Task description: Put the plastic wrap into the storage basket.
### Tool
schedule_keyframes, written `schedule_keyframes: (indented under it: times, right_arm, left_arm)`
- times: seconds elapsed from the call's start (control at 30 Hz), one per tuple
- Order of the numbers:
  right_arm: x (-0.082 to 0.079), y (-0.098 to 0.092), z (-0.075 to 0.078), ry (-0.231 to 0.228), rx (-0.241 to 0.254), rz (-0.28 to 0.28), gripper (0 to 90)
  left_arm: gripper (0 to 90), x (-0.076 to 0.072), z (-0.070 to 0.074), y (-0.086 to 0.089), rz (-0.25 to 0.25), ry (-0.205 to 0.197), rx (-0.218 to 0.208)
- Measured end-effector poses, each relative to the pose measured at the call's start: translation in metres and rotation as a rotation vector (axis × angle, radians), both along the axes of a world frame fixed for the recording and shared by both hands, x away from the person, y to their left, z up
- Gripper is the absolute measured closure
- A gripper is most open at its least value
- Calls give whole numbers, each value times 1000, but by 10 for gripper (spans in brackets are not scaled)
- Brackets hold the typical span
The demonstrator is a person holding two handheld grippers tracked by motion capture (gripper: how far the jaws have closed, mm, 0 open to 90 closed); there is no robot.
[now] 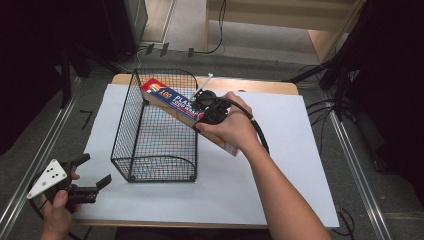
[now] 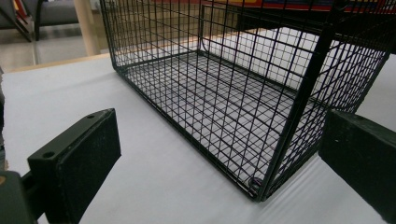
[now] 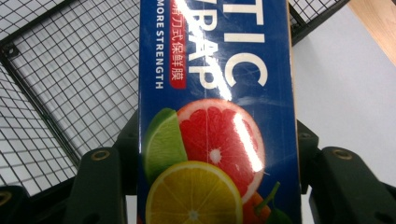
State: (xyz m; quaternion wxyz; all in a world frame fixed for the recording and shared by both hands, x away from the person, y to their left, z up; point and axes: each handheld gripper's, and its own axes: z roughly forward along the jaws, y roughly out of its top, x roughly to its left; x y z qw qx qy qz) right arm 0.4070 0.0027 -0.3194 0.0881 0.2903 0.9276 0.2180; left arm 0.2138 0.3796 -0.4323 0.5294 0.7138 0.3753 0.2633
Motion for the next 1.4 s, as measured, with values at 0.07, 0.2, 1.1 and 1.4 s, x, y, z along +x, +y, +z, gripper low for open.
schedule_keyframes:
  times: [0.07,0.2,1.1,1.4]
  right_arm:
    - [2,5,-1,0,-3,-2,426]
    - [6,15,-2,2,-24,-10,426]
    - [24,57,-14,78,-100,-74,423]
    - [25,61,-14,77,-110,-82,421]
  left_arm:
    - [0,0,0,0,3,0,-4]
    - [0,0,0,0,0,-2,-5]
    - [0,0,0,1,-1,-1,-10]
    - [0,0,0,1,1,-2,-12]
